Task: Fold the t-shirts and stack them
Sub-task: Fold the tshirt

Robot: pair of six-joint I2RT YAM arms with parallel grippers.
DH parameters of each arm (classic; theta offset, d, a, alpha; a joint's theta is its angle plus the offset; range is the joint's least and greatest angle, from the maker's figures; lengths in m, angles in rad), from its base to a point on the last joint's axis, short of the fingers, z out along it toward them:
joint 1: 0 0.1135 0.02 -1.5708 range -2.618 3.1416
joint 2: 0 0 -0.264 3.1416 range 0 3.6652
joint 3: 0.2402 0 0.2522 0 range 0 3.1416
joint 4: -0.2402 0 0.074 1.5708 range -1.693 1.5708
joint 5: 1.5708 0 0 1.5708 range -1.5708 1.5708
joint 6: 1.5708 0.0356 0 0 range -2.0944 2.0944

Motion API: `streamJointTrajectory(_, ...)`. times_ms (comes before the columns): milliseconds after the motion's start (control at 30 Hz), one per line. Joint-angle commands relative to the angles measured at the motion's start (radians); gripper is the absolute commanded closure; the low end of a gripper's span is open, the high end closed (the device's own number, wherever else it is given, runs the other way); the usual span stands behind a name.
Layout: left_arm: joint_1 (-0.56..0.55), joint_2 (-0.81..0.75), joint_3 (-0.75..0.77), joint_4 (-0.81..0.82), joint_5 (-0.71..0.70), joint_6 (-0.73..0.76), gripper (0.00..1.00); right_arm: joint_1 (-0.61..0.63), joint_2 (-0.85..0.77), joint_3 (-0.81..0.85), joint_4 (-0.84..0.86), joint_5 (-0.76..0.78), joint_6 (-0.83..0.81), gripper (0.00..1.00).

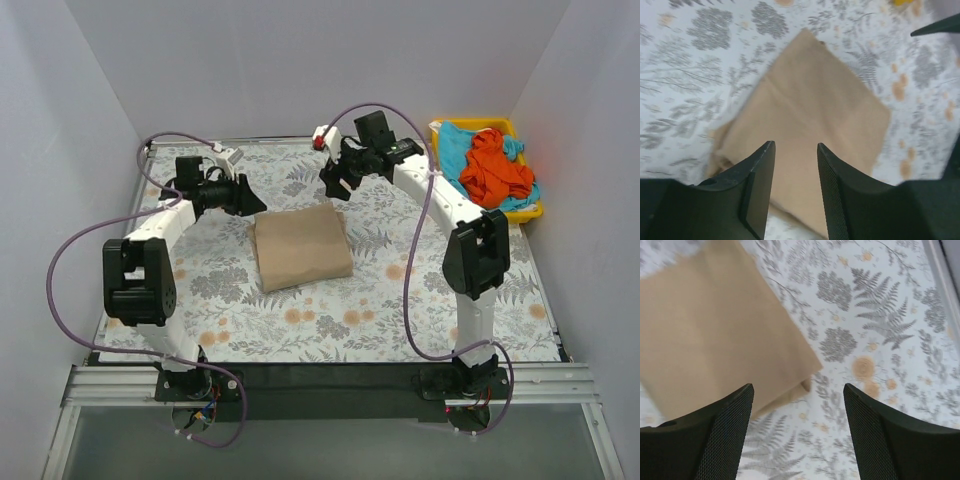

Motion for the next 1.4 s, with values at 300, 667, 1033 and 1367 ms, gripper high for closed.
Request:
streamJointTrajectory(300, -0.021, 0.134, -0.151, 0.29, 0.134, -0.621, 0.67, -0.068, 0.05, -0.32, 0.138, -0.467, 0.523, 0.44)
streamJointTrajectory(667, 0.007, 0.398, 0.104, 0.263, 0.163, -0.623, 0.68, -0.139, 0.136, -0.28, 0.232, -0.421, 0.61, 0.44)
streamJointTrajectory(1033, -0.047, -0.099, -0.325, 0.265, 0.306, -0.77, 0.72, -0.095, -0.188, -0.567, 0.341, -0.604, 0.78, 0.47)
streamJointTrajectory(1367, -0.114, 0.028, -0.514, 0.476, 0.266, -0.876, 0.78, -0.07, -0.02, -0.644, 0.392, -0.577, 0.758, 0.52)
